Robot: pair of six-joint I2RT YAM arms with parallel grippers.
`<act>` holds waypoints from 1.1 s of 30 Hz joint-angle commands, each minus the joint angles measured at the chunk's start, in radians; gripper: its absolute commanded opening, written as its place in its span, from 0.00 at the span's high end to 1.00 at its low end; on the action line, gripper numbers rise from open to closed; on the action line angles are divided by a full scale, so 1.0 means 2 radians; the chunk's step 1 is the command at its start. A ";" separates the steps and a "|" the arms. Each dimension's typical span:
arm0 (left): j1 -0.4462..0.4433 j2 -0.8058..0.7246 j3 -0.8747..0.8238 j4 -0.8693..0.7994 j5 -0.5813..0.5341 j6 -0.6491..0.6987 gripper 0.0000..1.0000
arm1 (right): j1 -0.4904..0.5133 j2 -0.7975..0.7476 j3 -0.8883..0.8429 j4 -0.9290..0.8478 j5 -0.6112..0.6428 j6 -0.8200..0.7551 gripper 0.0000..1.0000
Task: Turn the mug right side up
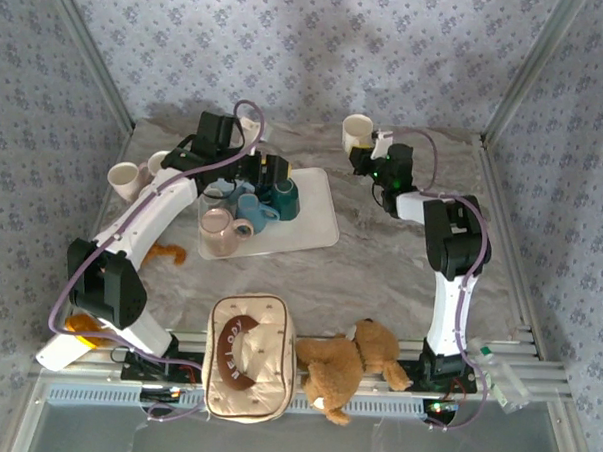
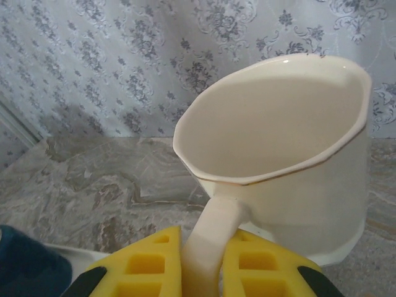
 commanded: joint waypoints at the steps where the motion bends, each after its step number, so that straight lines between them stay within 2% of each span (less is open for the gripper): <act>1: 0.006 -0.016 0.001 0.000 0.014 0.021 0.37 | -0.004 0.011 0.045 0.053 -0.014 -0.004 0.94; 18: 0.012 -0.014 -0.018 0.022 0.014 0.018 0.36 | -0.013 0.080 0.103 0.041 -0.023 -0.004 0.91; 33: 0.019 -0.008 -0.025 0.021 0.012 0.016 0.36 | -0.016 0.100 0.100 0.064 -0.022 0.012 0.88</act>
